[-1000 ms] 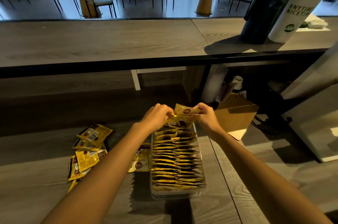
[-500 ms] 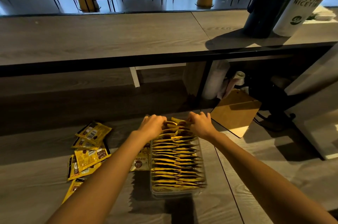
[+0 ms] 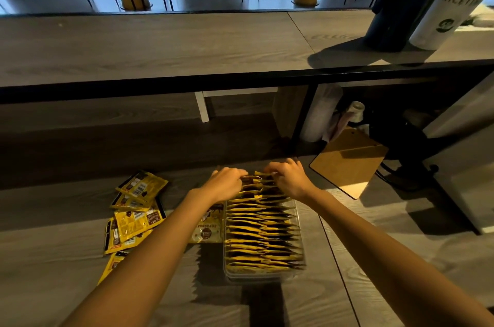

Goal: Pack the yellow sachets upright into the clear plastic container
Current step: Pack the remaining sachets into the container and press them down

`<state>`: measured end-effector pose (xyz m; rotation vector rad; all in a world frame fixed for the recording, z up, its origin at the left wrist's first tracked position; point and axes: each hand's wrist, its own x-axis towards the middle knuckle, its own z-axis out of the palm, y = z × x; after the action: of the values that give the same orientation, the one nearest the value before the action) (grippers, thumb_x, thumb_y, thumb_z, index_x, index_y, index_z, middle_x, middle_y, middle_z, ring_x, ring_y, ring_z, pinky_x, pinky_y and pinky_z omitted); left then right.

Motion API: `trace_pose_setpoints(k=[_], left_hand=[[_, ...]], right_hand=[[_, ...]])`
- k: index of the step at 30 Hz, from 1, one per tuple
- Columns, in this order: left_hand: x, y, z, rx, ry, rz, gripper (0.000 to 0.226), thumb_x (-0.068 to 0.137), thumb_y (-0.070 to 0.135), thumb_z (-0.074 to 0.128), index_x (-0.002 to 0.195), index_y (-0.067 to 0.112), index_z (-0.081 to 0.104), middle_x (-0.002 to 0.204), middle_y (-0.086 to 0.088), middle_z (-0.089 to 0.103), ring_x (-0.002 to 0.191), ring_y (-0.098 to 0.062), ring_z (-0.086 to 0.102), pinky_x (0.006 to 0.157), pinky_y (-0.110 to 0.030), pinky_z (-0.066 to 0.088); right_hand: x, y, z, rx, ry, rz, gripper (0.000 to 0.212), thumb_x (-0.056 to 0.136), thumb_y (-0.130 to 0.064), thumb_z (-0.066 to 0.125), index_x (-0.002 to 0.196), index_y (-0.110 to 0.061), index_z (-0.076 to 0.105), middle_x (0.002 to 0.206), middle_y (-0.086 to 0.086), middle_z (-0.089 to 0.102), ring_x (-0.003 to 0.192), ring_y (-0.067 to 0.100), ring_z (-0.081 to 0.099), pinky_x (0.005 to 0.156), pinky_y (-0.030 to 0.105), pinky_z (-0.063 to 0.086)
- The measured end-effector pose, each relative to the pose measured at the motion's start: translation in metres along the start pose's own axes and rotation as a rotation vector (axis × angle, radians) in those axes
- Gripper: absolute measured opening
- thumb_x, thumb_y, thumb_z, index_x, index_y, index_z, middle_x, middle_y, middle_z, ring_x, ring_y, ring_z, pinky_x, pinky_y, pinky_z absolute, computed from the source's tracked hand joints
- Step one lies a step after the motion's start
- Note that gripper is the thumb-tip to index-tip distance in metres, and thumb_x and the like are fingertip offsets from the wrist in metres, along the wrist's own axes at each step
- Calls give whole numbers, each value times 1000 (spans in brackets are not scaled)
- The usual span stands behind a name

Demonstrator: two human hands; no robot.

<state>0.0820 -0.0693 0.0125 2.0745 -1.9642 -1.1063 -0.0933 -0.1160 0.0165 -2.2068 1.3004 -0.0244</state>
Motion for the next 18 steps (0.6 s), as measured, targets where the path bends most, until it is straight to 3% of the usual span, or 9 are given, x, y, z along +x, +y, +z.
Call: trace_pose_setpoints(k=[4,8,11,14,18], left_hand=[[-10,0,-3,-202,52,-34,50,94,7,39,142,20,36,145,-11,38,127,-27,46,102,-39,41],[-26,0,-18,-254,231,1,49,92,-2,39,137,16,44,142,-9,45,130,-21,43,101,-29,38],[-42,-15,-27,-292,436,-71,44,91,-3,40,131,12,51,137,-7,51,128,-19,47,102,-24,36],[-60,-48,-17,-319,603,-193,40,89,-4,42,124,9,58,129,-10,59,122,-23,51,105,-30,37],[-82,-104,25,-310,577,-411,38,89,-3,45,124,5,56,131,-15,54,123,-29,49,105,-38,40]], right_hand=[[-4,-8,-1,55,75,-6,42,90,-1,38,125,-16,55,131,8,55,132,26,33,117,48,8],[-8,-34,-1,100,204,-23,46,85,0,46,128,-16,52,132,6,55,135,22,32,119,42,2],[-13,-71,11,44,260,-66,47,86,-3,50,131,-18,48,135,4,52,136,19,34,120,39,1],[-19,-110,39,-44,208,-143,49,88,-6,51,136,-13,42,138,8,48,135,21,36,119,37,7],[-18,-144,97,-324,-27,-192,52,92,-16,47,139,-3,32,147,20,32,139,34,26,115,41,23]])
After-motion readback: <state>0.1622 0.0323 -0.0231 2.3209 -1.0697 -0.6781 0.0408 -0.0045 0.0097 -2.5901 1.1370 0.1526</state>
